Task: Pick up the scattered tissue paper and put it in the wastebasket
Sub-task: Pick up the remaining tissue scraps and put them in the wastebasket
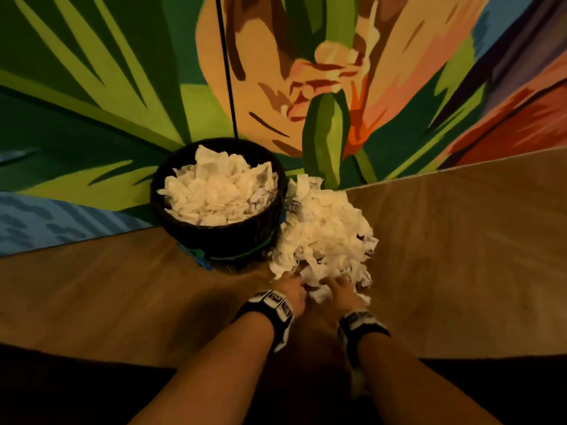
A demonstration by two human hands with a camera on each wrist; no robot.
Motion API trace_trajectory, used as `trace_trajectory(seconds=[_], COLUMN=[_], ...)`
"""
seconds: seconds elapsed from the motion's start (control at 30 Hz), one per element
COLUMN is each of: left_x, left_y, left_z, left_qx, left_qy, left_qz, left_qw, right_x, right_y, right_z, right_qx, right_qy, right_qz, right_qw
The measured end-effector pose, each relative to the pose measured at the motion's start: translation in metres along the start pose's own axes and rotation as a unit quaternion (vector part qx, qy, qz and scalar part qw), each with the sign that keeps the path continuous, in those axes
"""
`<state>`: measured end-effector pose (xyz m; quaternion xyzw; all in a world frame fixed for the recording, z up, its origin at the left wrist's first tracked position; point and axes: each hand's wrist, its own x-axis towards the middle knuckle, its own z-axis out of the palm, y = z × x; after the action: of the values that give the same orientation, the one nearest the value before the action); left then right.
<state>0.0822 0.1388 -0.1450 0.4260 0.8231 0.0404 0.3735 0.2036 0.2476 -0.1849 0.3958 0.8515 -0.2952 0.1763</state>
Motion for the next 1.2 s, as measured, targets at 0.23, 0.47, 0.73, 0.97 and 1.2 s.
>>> trace_trajectory(seconds=[0.23, 0.47, 0.73, 0.97, 1.2], left_x=[0.027, 0.043, 0.043, 0.042, 0.035], left_y=[-0.035, -0.044, -0.045, -0.065, -0.066], left_z=[0.062, 0.071, 0.080, 0.087, 0.095], left_qx=[0.004, 0.038, -0.103, -0.096, 0.016], left_qy=[-0.018, 0.006, 0.105, 0.095, 0.014], left_qz=[0.022, -0.043, -0.061, -0.040, 0.020], left_qw=[1.000, 0.998, 0.987, 0.990, 1.000], right_x=[0.002, 0.020, 0.015, 0.017, 0.018], right_y=[0.019, 0.002, 0.019, 0.015, 0.016], right_z=[0.041, 0.042, 0.055, 0.043, 0.045], right_qx=[-0.043, -0.113, 0.024, 0.046, -0.054], right_qy=[-0.076, -0.034, -0.050, 0.017, -0.061], right_qz=[0.024, 0.002, -0.018, 0.024, -0.027], right_qw=[0.996, 0.993, 0.998, 0.999, 0.996])
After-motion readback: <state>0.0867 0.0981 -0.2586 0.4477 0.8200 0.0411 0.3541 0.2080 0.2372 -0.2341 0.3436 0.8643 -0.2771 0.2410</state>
